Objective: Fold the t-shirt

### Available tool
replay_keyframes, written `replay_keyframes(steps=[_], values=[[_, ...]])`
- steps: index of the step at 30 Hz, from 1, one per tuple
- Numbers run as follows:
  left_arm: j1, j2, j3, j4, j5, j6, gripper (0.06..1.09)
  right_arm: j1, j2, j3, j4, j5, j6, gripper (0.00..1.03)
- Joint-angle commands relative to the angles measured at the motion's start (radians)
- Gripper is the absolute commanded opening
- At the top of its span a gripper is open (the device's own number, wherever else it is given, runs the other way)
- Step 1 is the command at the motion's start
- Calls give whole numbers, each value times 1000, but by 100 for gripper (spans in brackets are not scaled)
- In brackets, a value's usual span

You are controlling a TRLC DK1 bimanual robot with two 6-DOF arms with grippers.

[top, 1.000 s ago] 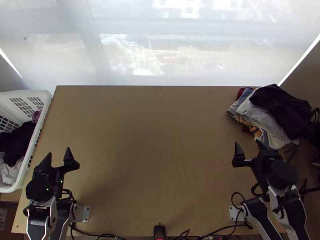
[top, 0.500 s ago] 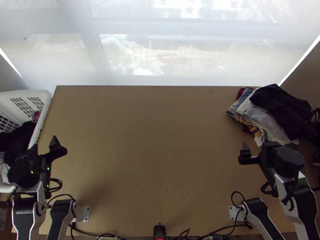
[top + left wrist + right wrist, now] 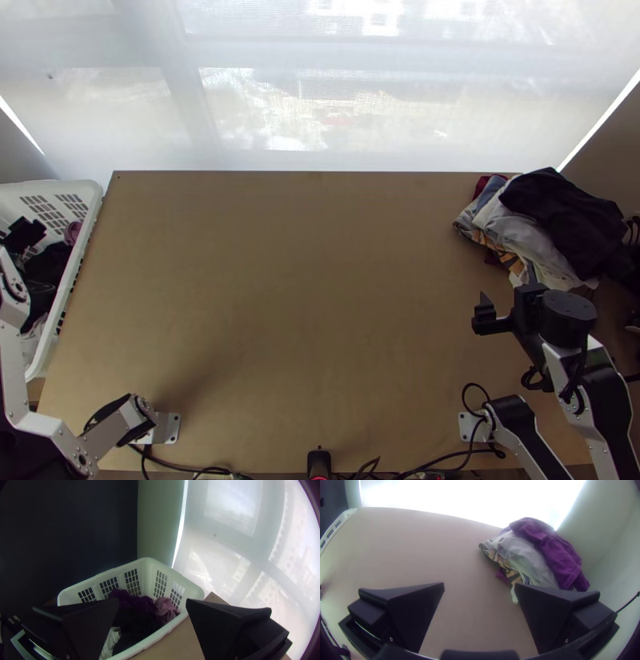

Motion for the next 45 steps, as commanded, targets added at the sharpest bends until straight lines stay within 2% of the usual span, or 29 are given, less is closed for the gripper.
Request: replay_keyframes(steps=[1, 6, 12, 19, 23, 28, 35, 37, 40, 42, 45], values=[[84, 323, 188, 55, 0, 101, 103, -10, 14, 17, -29, -1, -11, 98], [140, 519, 263, 133, -25, 62, 103, -24, 22, 51, -57, 0, -35, 98], [253, 759, 364, 280, 3, 13, 103, -34, 19, 80, -110, 0, -47, 98], [325, 1004, 514, 273, 7, -19, 103, -57, 19, 87, -159, 0, -74, 98], [336, 1108, 534, 211, 7, -23, 103, -66, 17, 86, -187, 3, -91, 98], [359, 1205, 582, 87, 9, -96, 103, -78, 17, 69, -198, 11, -113, 98], [370, 1427, 921, -286, 6, -91, 103, -96, 15, 52, -198, 11, -117, 98], [370, 1454, 968, -310, 3, -85, 103, -99, 12, 48, -198, 11, -117, 98], [362, 1457, 985, -309, 3, -80, 97, -103, 12, 45, -198, 11, -116, 98], [356, 1458, 990, -309, 3, -80, 90, -103, 12, 46, -198, 11, -117, 98], [353, 1481, 1013, -309, 1, -54, 69, -103, 14, 48, -198, 9, -116, 98]])
